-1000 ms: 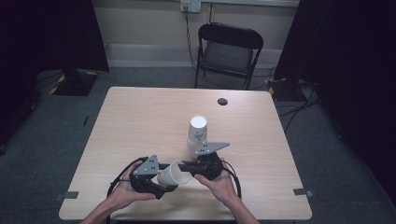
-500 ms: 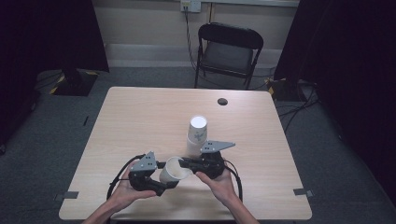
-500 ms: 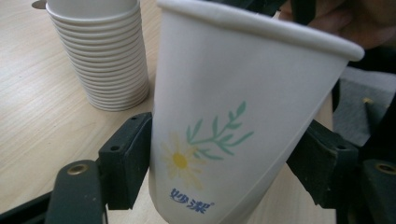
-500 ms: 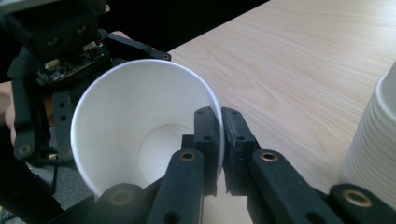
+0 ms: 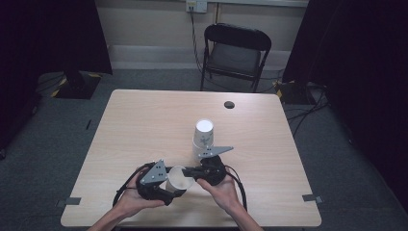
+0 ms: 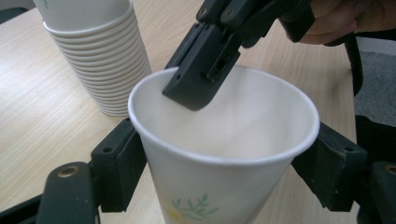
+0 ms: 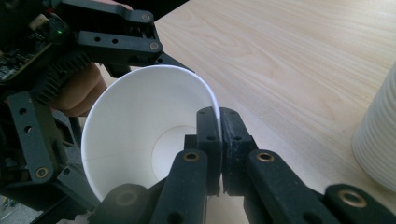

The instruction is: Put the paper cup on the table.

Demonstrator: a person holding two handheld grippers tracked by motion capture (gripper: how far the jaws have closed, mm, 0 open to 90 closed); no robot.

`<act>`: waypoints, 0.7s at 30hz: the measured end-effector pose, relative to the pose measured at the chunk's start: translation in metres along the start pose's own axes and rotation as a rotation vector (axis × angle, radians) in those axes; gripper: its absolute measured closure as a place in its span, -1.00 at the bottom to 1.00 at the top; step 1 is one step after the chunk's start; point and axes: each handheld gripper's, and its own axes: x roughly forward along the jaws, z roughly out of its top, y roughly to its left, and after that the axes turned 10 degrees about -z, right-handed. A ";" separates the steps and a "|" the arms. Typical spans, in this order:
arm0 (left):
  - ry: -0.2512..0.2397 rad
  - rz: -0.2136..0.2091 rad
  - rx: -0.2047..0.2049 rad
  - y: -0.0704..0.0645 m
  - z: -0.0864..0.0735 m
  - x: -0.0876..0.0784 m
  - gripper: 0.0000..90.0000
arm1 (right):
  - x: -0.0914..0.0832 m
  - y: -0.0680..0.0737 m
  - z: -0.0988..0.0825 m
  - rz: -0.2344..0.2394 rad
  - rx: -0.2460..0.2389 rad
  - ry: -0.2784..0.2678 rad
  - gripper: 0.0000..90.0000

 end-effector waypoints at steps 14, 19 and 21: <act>0.005 0.017 0.034 -0.003 0.002 0.000 -0.49 | 0.003 0.001 0.000 0.004 0.019 0.031 0.96; 0.007 0.016 0.031 -0.003 0.003 0.000 -0.50 | 0.003 0.001 0.000 0.005 0.020 0.034 0.96; 0.000 0.012 0.027 -0.002 0.003 0.000 -0.50 | 0.003 0.001 0.000 0.007 0.023 0.034 0.96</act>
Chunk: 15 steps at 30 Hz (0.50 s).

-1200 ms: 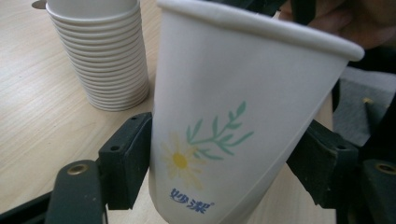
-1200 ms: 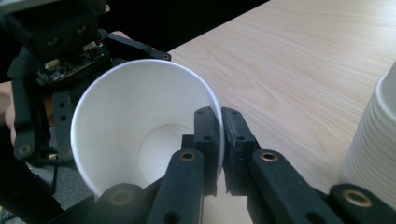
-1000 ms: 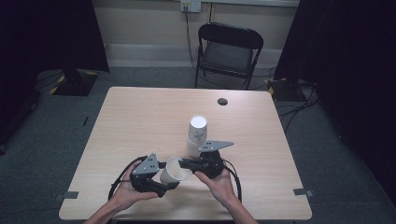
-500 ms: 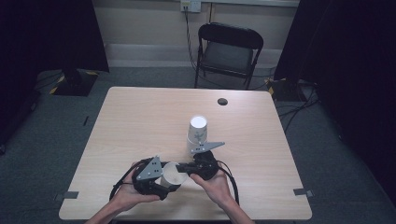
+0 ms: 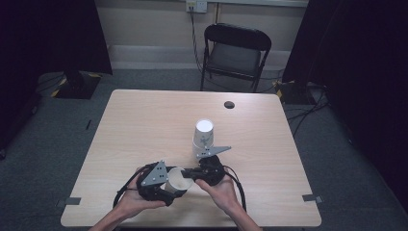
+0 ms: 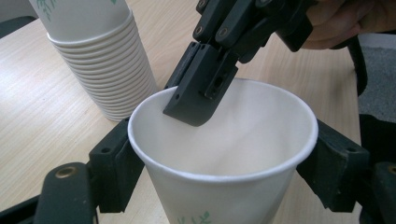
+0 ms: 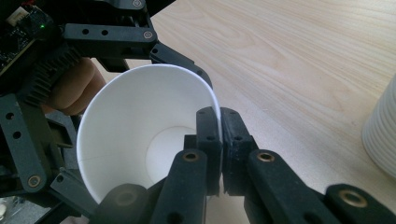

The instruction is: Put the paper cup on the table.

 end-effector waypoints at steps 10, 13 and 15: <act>-0.022 -0.007 -0.041 0.002 0.001 -0.003 -0.36 | -0.001 -0.001 0.000 -0.010 -0.001 -0.024 0.89; -0.041 -0.007 -0.043 0.002 0.001 -0.004 -0.32 | -0.002 -0.002 0.000 -0.013 -0.002 -0.029 0.82; -0.041 0.000 -0.041 0.002 0.001 -0.004 -0.32 | -0.001 -0.002 0.000 -0.014 -0.007 -0.038 0.76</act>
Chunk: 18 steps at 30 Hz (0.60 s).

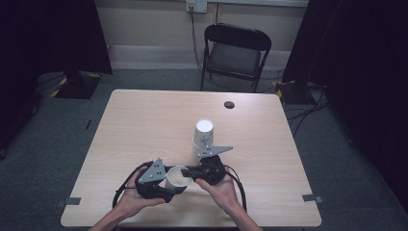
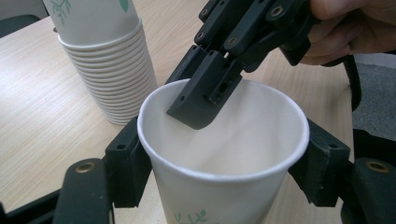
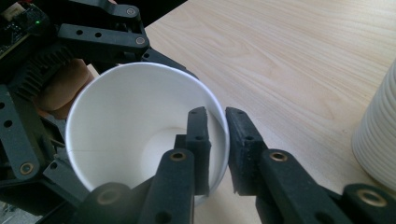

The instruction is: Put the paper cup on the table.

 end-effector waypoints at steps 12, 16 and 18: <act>-0.029 0.026 -0.036 0.005 -0.004 -0.005 -0.33 | -0.006 -0.001 0.001 -0.011 -0.026 -0.074 0.43; -0.044 0.033 -0.065 0.010 -0.004 -0.006 -0.33 | -0.009 -0.003 0.001 -0.013 -0.033 -0.096 0.37; -0.049 0.057 -0.074 0.012 -0.006 -0.007 -0.33 | -0.011 -0.004 0.001 -0.010 -0.037 -0.103 0.36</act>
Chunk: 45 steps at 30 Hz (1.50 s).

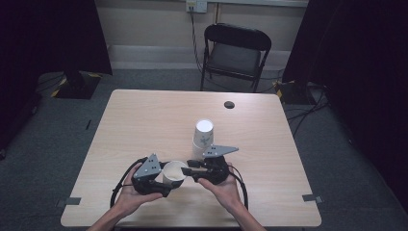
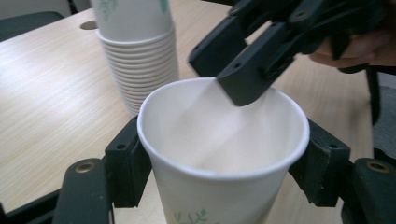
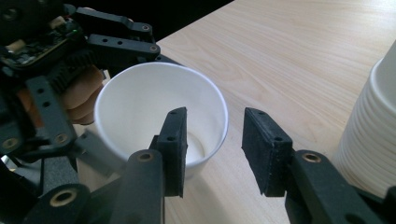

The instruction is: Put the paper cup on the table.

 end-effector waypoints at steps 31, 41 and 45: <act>-0.096 0.167 -0.132 0.041 0.003 -0.021 -0.32 | -0.048 -0.035 -0.032 -0.147 0.018 0.022 -0.02; -0.077 0.205 -0.111 0.061 0.015 -0.016 -0.30 | -0.073 -0.063 -0.060 -0.231 0.079 0.058 -0.18; -0.074 0.223 -0.086 0.072 0.026 -0.013 -0.30 | -0.077 -0.076 -0.070 -0.302 0.078 0.105 -0.32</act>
